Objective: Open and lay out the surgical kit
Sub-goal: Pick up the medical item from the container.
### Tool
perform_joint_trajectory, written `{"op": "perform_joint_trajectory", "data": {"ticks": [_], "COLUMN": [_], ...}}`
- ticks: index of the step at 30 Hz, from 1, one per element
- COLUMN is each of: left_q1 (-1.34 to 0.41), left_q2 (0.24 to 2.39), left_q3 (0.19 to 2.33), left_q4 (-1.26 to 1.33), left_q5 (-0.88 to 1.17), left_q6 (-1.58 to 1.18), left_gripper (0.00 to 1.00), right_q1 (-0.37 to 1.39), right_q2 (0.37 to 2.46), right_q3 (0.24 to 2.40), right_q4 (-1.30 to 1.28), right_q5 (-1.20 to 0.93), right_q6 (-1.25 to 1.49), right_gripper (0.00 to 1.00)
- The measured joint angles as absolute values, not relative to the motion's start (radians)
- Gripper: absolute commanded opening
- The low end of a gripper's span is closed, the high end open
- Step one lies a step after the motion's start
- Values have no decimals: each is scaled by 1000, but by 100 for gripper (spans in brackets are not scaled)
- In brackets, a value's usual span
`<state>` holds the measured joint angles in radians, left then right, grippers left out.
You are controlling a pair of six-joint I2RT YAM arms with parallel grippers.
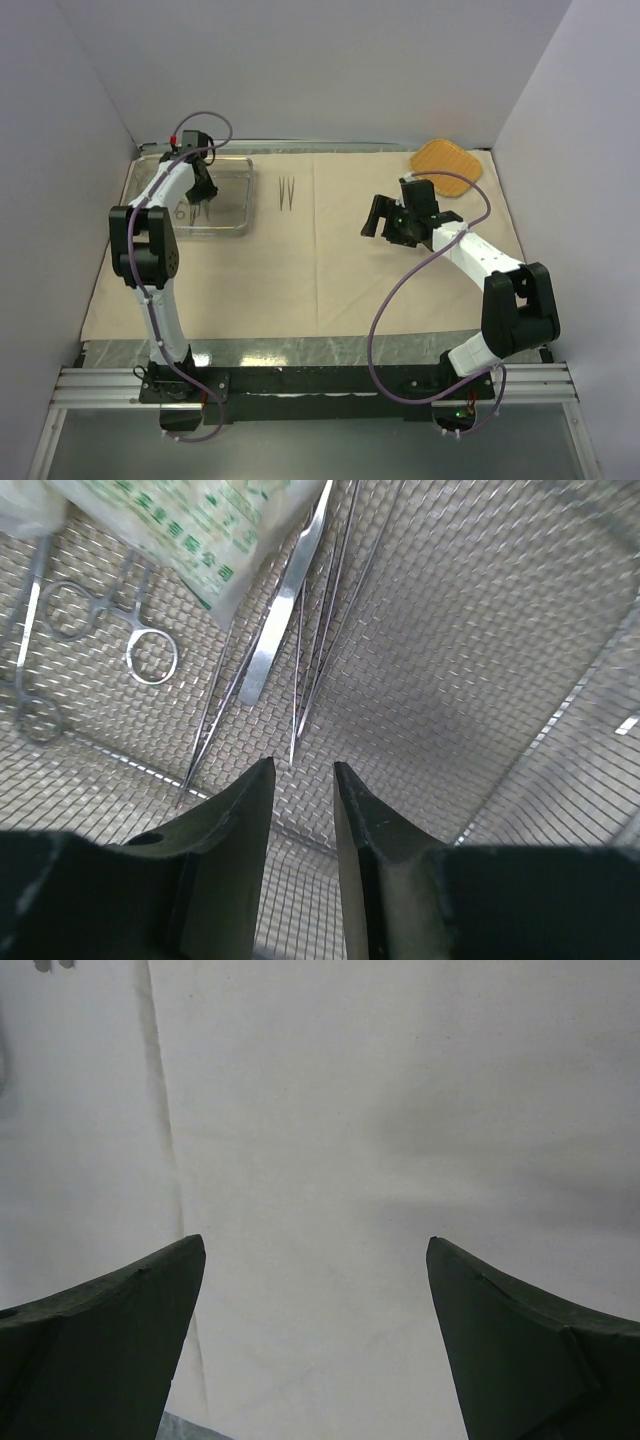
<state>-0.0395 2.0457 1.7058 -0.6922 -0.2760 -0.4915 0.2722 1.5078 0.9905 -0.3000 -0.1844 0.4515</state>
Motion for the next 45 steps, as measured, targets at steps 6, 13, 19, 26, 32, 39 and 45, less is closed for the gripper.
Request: {"op": "perform_joint_trajectory", "data": {"ticks": [6, 13, 19, 26, 32, 39, 45], "left_q1": [-39, -39, -60, -141, -150, -126, -97], "left_q2": [2126, 2200, 2206, 2172, 2135, 2131, 2134], "left_q3": [1706, 1763, 1766, 1702, 1670, 1685, 1757], "left_q4": [-691, -681, -656, -632, -641, -663, -651], "left_q5": [-278, -285, -268, -255, -289, -342, -348], "left_q6": [-491, -487, -456, -442, -476, -550, -597], "left_gripper": [37, 36, 31, 30, 34, 36, 35], "right_q1": [272, 272, 272, 272, 272, 272, 272], "right_q2": [1508, 1508, 1508, 1508, 1508, 1508, 1508], "right_q3": [991, 991, 991, 991, 991, 991, 991], "right_q4": [-300, -300, -299, -299, -299, -299, -299], "right_q5": [-184, -184, -184, -184, -185, -185, -185], "right_q6": [451, 451, 451, 451, 451, 451, 451], "right_gripper": [100, 100, 100, 100, 100, 100, 100]}}
